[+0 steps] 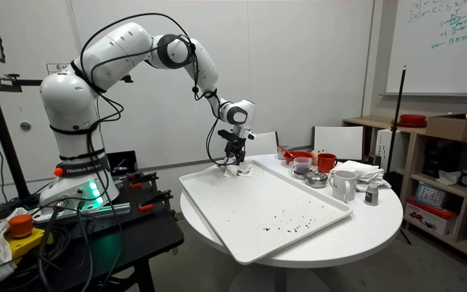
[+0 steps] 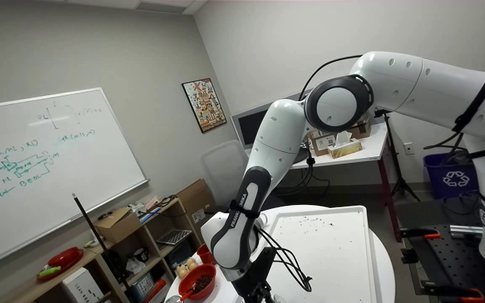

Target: Wipe the tray with the towel

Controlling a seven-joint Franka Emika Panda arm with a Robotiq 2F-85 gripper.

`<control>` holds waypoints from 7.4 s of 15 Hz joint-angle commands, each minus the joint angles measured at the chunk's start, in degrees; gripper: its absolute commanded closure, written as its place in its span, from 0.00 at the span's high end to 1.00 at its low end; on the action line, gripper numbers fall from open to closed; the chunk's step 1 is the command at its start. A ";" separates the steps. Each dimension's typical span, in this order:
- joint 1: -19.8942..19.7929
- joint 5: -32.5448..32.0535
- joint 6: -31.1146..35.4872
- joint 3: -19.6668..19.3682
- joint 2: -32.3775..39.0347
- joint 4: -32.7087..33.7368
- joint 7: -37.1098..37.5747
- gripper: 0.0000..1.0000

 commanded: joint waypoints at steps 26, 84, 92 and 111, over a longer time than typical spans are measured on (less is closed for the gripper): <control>-2.57 2.58 15.04 1.85 -24.51 -27.13 -3.68 0.07; 1.86 -5.22 8.95 -8.31 -8.94 -23.71 11.16 0.40; -0.22 -4.67 12.04 -8.72 -15.37 -30.35 9.12 0.06; -14.60 6.68 5.89 -10.36 -10.52 -32.52 3.03 0.08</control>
